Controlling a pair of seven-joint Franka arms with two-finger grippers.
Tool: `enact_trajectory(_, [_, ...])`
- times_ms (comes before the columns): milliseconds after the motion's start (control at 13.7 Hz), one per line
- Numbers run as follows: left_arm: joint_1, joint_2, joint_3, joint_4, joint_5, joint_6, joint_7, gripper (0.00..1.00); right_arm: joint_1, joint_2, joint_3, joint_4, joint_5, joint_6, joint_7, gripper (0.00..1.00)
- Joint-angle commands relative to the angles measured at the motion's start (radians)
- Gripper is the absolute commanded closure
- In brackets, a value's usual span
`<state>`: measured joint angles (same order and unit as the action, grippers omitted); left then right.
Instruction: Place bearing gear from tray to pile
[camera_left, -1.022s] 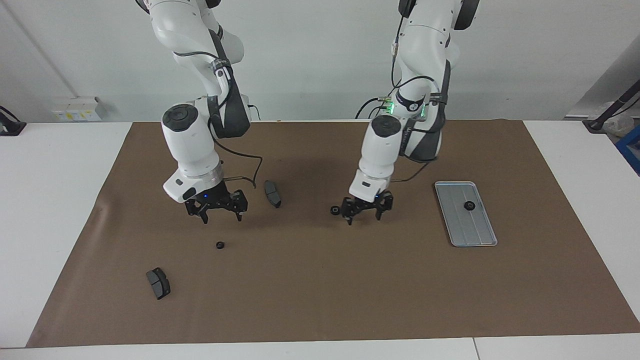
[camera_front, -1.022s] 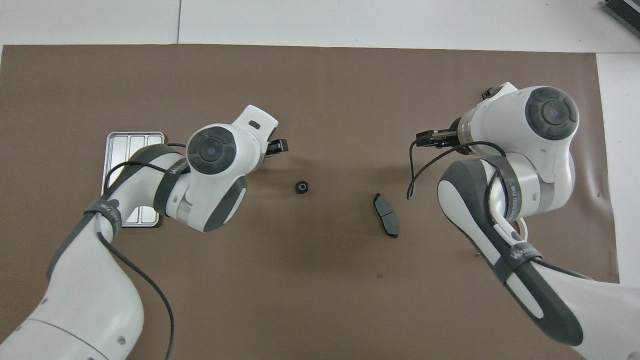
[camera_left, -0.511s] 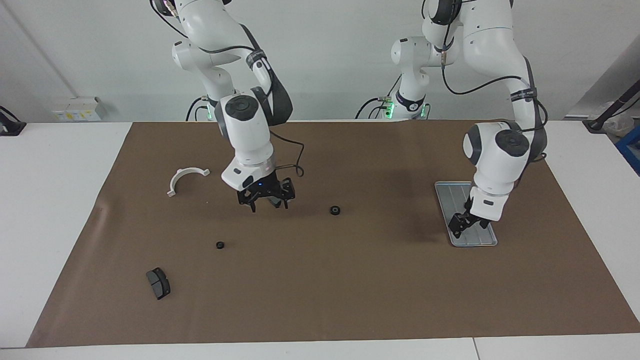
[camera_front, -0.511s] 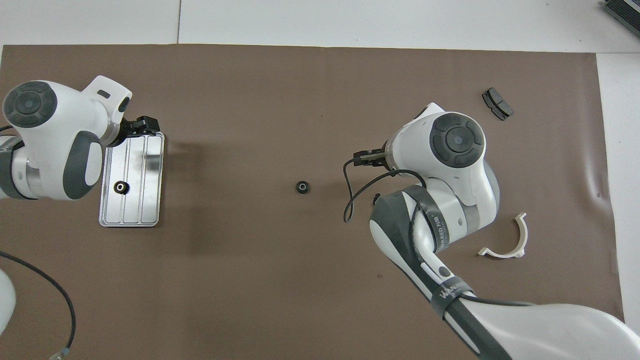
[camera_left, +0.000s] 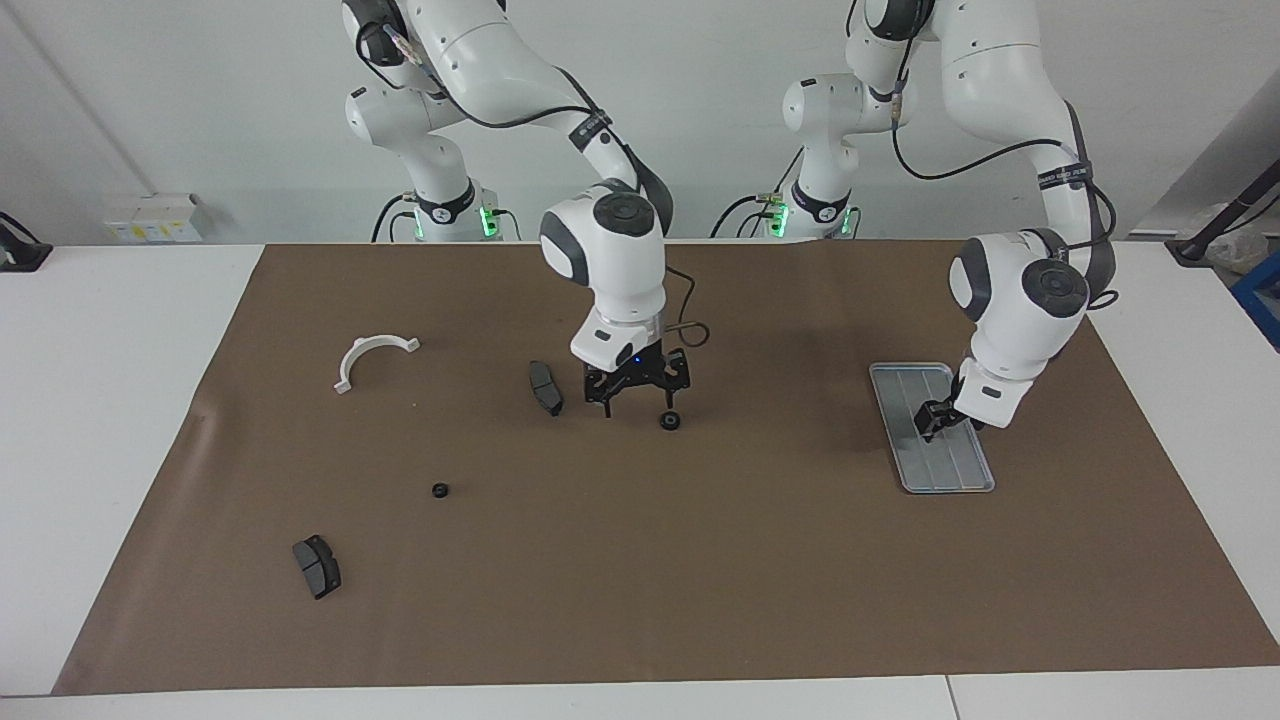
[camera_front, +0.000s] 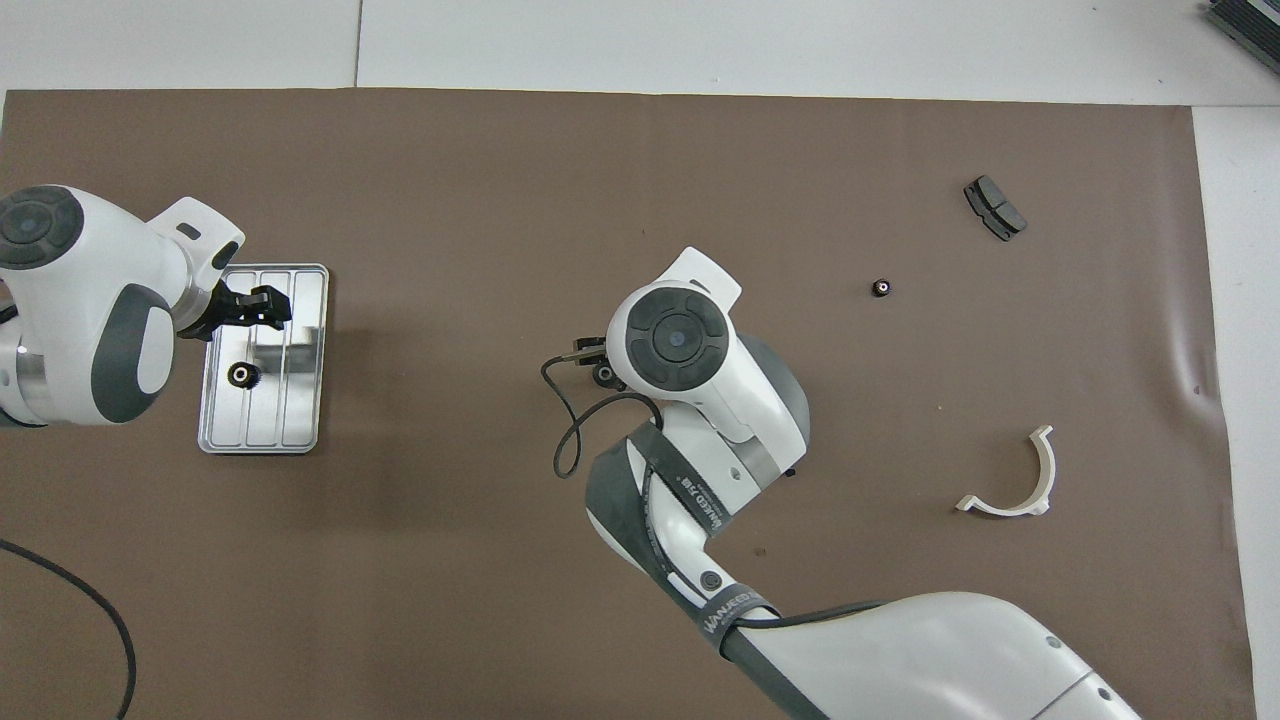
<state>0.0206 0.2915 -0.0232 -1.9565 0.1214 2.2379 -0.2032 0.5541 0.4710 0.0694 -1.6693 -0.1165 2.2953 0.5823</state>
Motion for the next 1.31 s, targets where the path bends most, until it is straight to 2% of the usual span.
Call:
enact_trajectory(0, [0.035,-0.066,-0.012,-0.11,0.012,0.022,0.016,0.21,0.023,0.095,0.0,0.095,-0.025,0.004,0.048,0.0])
enact_trajectory(146, [0.055,-0.077,-0.012,-0.154,0.009,0.064,0.016,0.25,0.044,0.109,0.001,0.095,-0.022,0.01,0.051,0.0])
enact_trajectory(511, [0.062,-0.091,-0.014,-0.212,-0.005,0.124,0.015,0.28,0.044,0.11,0.001,0.05,-0.015,0.03,0.071,0.17])
enact_trajectory(730, [0.062,-0.097,-0.012,-0.248,-0.017,0.189,0.013,0.3,0.047,0.106,0.001,-0.012,-0.015,0.094,0.073,0.23])
enact_trajectory(876, [0.062,-0.097,-0.014,-0.249,-0.019,0.195,0.013,0.32,0.047,0.106,0.001,-0.012,-0.014,0.107,0.073,0.27])
enact_trajectory(1022, [0.062,-0.095,-0.014,-0.249,-0.035,0.207,0.013,0.36,0.047,0.106,0.001,-0.015,-0.014,0.108,0.083,0.38])
enact_trajectory(1168, [0.061,-0.095,-0.014,-0.249,-0.035,0.209,0.015,0.43,0.047,0.106,0.001,-0.01,-0.015,0.105,0.088,0.54])
enact_trajectory(1241, [0.061,-0.095,-0.014,-0.248,-0.035,0.21,0.015,0.47,0.047,0.106,0.001,-0.007,-0.015,0.096,0.088,0.65])
